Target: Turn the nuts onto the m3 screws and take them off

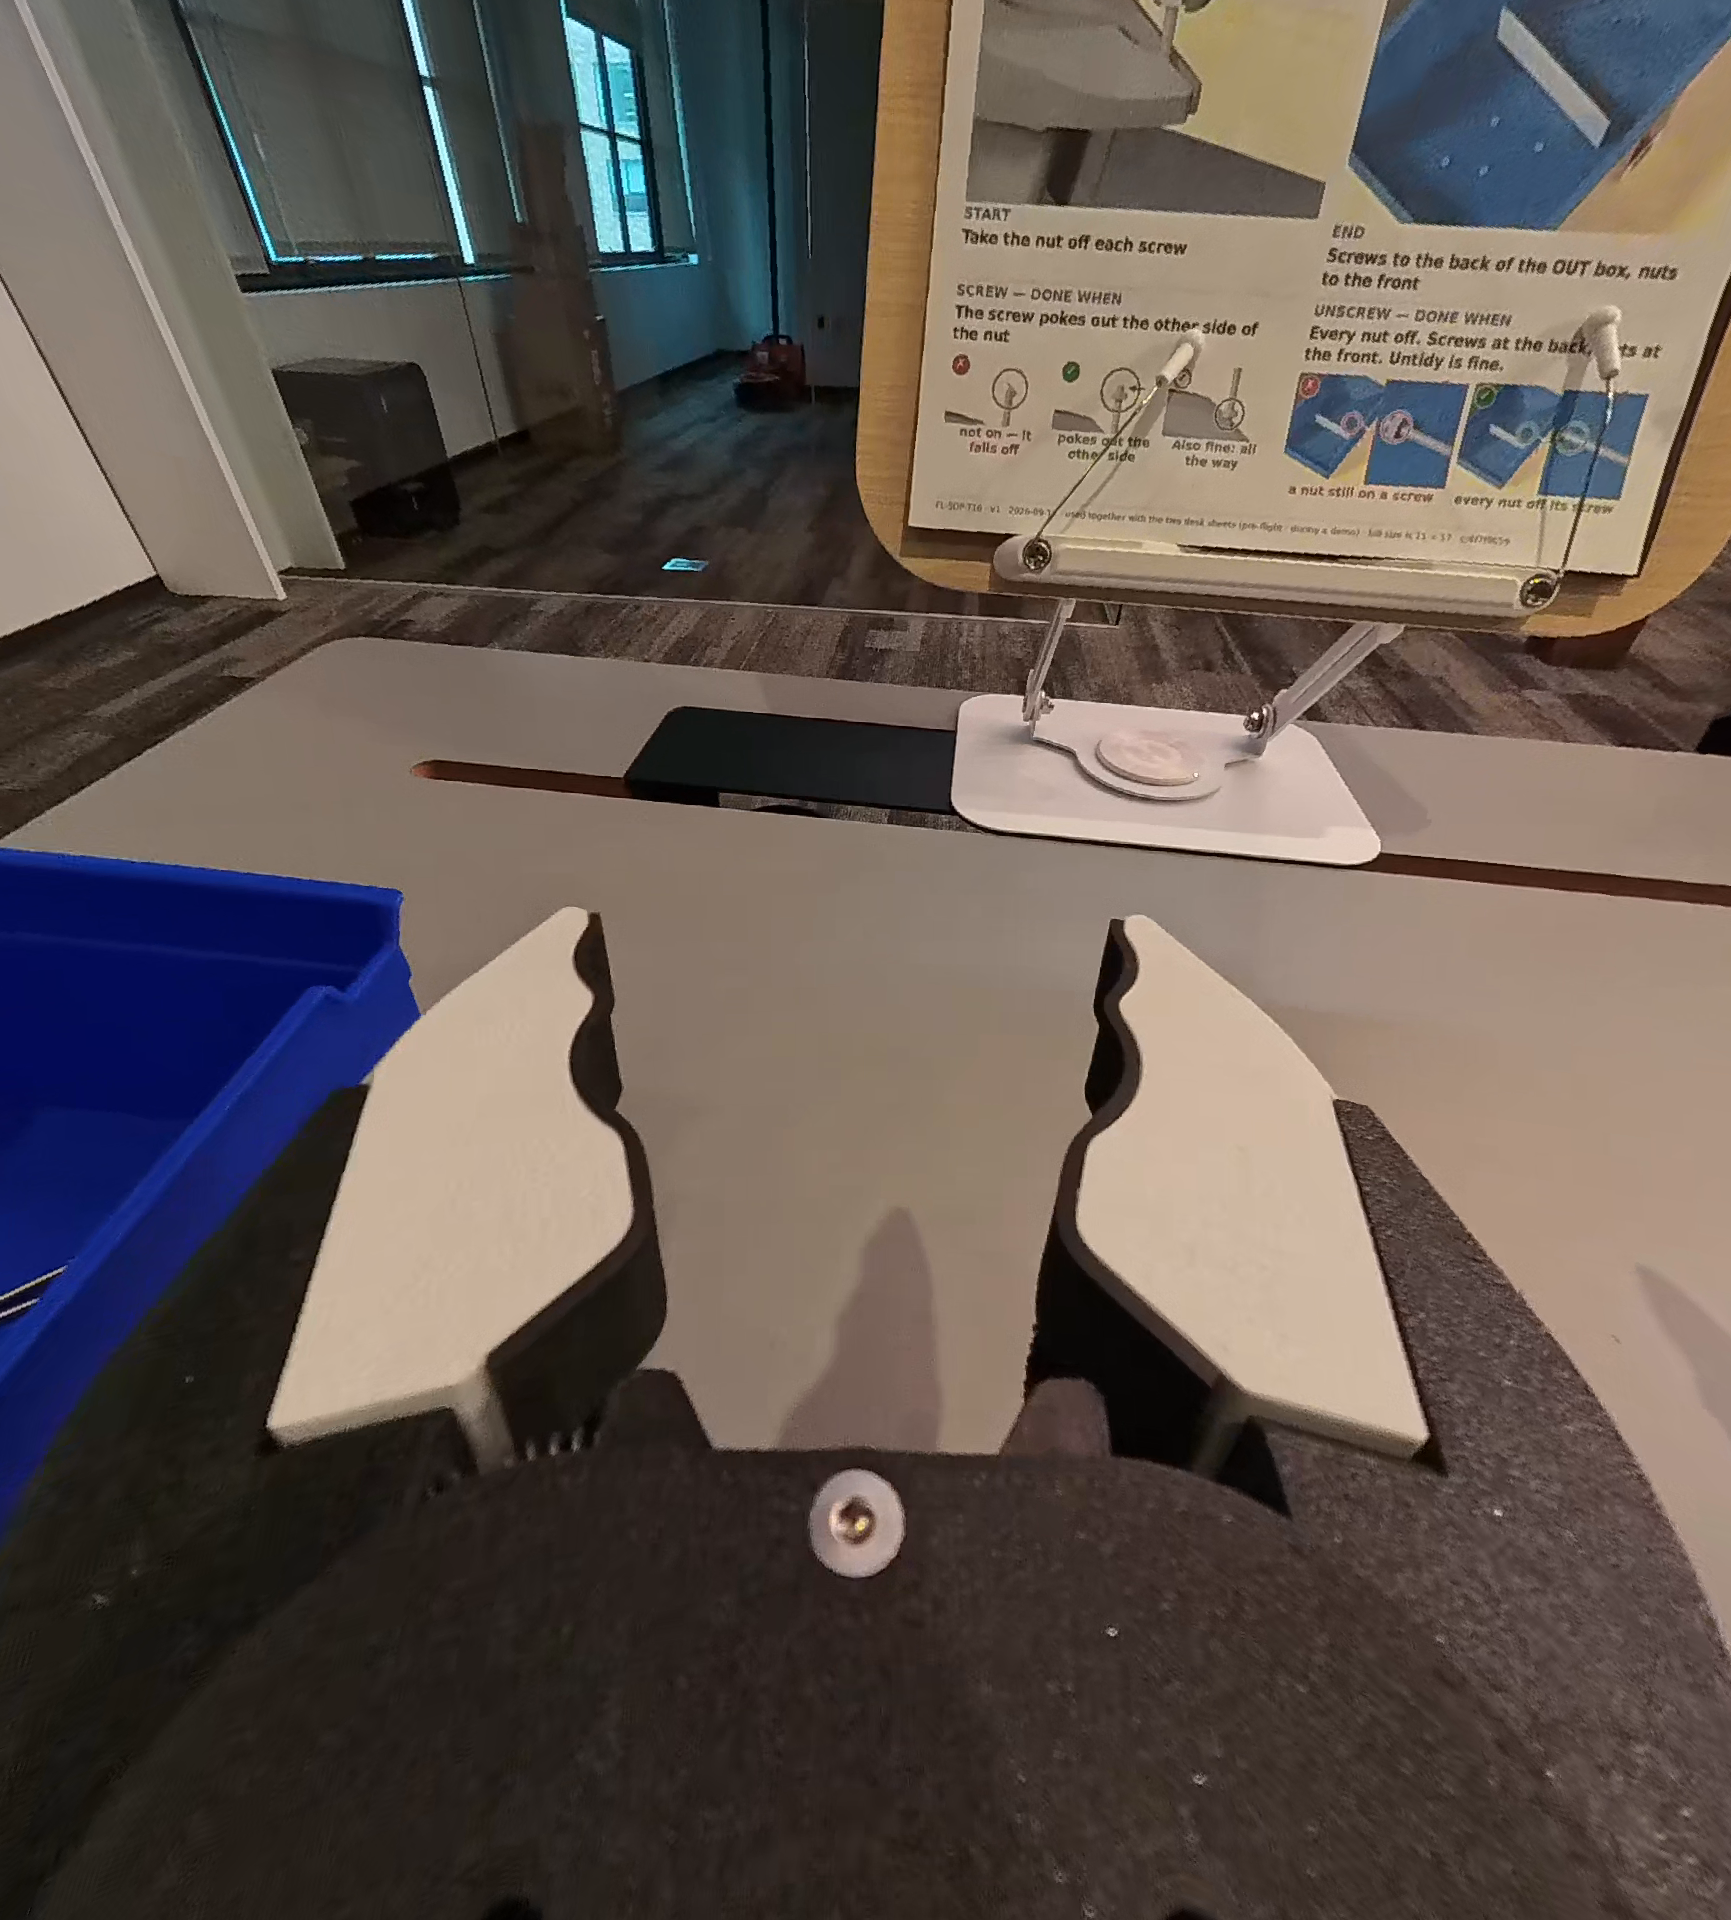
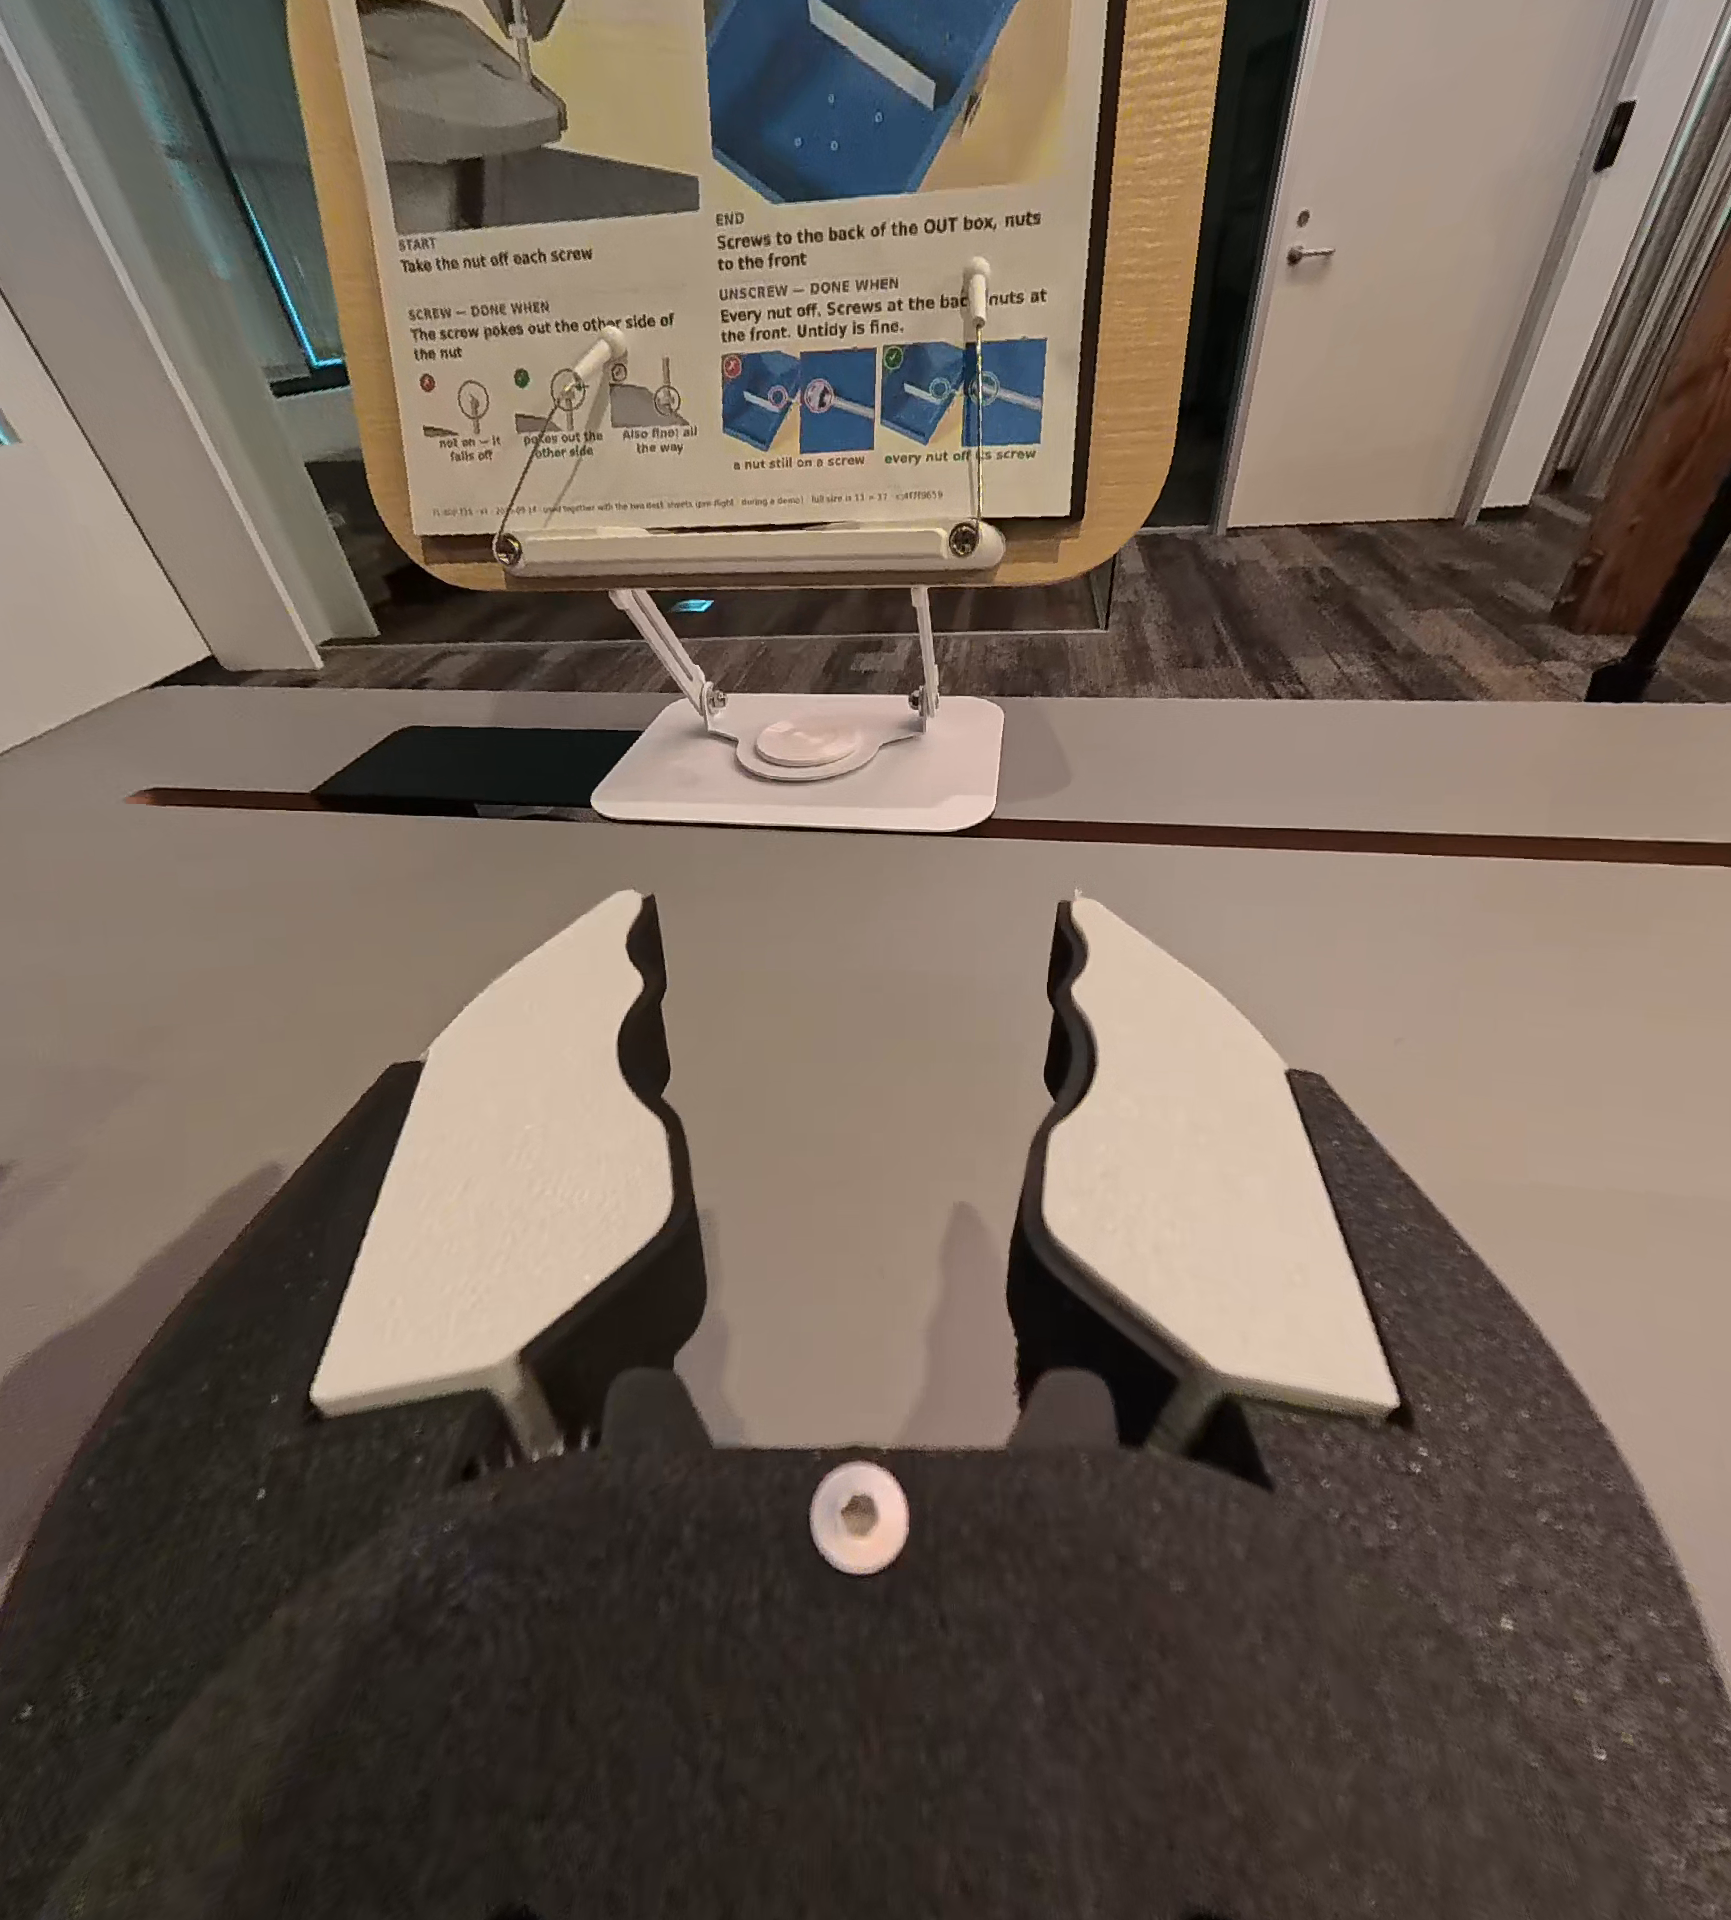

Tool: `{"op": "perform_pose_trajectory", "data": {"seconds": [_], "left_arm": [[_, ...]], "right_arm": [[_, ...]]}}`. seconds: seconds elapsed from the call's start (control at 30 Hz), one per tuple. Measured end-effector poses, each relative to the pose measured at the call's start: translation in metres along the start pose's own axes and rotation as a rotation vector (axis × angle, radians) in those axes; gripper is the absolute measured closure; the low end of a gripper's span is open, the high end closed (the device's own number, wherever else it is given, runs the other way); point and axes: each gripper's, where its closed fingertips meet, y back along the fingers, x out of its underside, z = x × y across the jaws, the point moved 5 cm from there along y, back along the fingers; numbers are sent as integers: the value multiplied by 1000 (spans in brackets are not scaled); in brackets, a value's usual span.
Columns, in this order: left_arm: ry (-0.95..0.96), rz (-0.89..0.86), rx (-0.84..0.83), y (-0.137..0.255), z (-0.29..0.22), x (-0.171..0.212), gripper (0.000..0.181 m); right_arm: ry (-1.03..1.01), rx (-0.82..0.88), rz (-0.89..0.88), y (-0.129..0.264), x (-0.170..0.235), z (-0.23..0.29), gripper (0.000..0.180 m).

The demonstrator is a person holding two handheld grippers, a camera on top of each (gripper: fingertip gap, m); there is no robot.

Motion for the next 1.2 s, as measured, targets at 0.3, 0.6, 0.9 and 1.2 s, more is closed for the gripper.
{"op": "perform_pose_trajectory", "data": {"seconds": [0.3,0.6,0.9,1.2], "left_arm": [[-45,-4,22,7,-3,-2,92],[-215,89,191,64,25,-43,95],[-288,219,293,137,129,-89,99],[-626,468,478,146,203,-29,113]], "right_arm": [[39,14,8,1,-4,2,110],[135,-119,34,-1,-13,29,111],[196,-360,22,2,-33,78,111],[297,-602,-25,10,-56,113,110]]}}
